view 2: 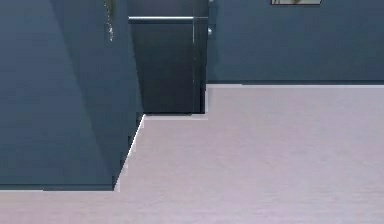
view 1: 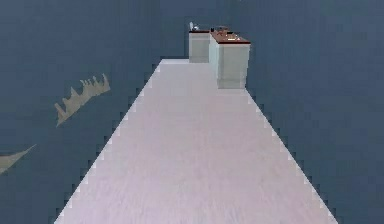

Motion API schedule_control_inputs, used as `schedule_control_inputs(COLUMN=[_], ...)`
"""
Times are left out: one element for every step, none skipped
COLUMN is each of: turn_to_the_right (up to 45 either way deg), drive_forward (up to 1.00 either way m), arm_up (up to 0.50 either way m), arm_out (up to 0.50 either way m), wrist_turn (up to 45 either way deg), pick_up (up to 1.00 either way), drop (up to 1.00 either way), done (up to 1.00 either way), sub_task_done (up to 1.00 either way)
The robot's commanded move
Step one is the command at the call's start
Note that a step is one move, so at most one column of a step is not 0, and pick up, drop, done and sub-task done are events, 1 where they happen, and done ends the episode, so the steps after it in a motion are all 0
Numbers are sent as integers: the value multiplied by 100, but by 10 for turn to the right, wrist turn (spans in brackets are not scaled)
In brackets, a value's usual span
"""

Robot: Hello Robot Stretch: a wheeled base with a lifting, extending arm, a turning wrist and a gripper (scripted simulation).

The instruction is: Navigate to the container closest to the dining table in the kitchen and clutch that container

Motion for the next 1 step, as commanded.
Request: schedule_control_inputs(turn_to_the_right=[120], drive_forward=[0], arm_up=[0], arm_out=[0], wrist_turn=[0], pick_up=[0], drop=[0], done=[0], sub_task_done=[0])
